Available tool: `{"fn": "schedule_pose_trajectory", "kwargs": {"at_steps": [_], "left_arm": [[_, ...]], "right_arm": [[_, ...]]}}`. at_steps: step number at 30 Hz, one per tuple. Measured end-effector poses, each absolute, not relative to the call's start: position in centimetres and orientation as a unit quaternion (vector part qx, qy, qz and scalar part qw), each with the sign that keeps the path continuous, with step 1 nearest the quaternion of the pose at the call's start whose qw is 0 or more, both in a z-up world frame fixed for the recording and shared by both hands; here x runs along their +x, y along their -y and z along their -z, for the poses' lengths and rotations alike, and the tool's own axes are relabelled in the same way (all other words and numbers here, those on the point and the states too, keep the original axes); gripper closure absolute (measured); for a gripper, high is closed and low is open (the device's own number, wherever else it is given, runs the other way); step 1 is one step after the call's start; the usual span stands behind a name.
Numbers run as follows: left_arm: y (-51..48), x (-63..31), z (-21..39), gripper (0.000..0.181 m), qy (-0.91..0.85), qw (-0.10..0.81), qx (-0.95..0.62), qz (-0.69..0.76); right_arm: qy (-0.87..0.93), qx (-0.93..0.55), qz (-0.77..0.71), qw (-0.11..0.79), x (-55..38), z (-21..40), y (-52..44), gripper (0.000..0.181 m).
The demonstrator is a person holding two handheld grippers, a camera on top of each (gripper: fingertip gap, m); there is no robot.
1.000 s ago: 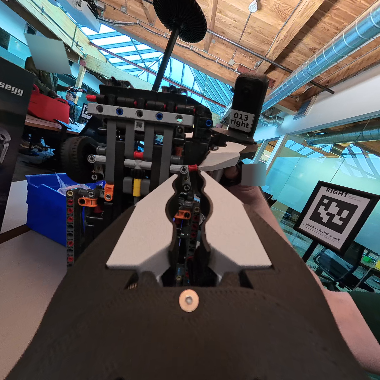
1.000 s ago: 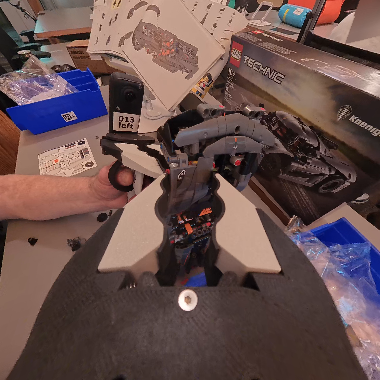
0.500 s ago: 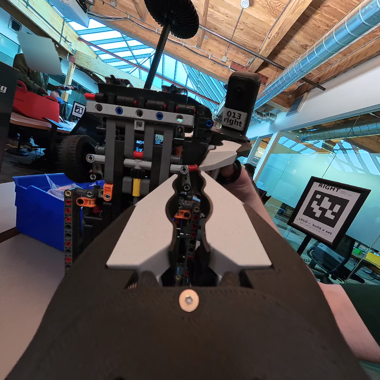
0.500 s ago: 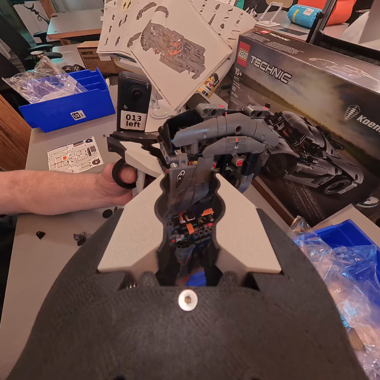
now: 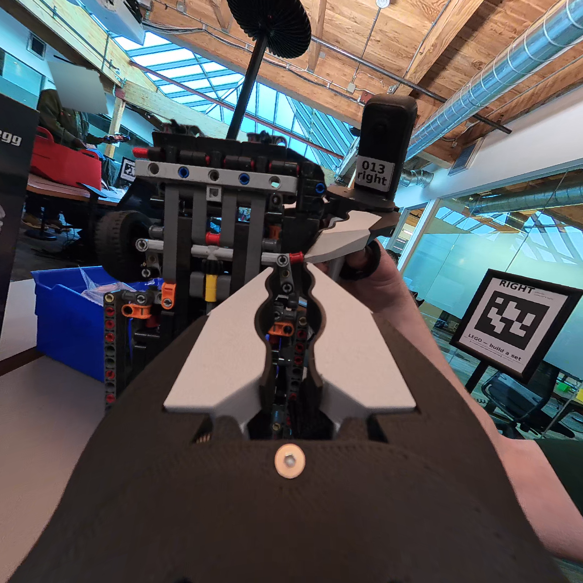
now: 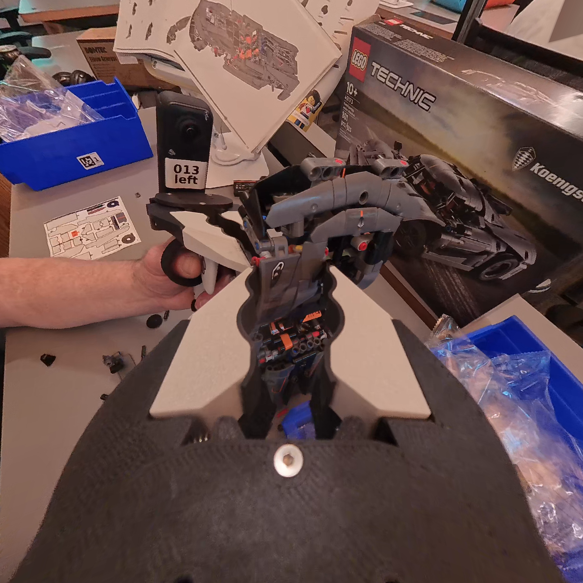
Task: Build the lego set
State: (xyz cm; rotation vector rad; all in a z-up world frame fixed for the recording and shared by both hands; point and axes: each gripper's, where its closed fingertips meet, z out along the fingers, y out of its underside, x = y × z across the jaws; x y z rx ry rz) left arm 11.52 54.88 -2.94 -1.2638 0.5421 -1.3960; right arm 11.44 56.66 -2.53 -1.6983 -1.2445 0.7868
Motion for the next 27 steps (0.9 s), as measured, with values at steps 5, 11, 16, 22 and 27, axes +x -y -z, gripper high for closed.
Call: {"fn": "schedule_pose_trajectory", "kwargs": {"at_steps": [5,11,16,22,27], "left_arm": [[-55.01,11.28,2.85,0.172,-0.228,0.562,-0.538,0.585],[-54.82,11.37,2.62,0.163,-0.229,0.558,-0.535,0.592],[-54.93,11.30,2.64,0.163,-0.221,0.556,-0.535,0.596],[-54.99,11.02,2.67,0.165,-0.210,0.547,-0.529,0.614],[-55.09,11.05,2.58,0.165,-0.193,0.531,-0.527,0.635]], "right_arm": [[0.494,-0.687,-0.312,0.432,11.25,2.42,-56.68,0.143],[0.482,-0.699,-0.310,0.428,11.34,2.40,-56.97,0.142],[0.476,-0.709,-0.294,0.430,11.41,2.36,-57.13,0.144],[0.477,-0.714,-0.273,0.434,11.20,2.32,-57.14,0.143],[0.471,-0.718,-0.280,0.429,11.28,2.35,-57.11,0.142]]}}
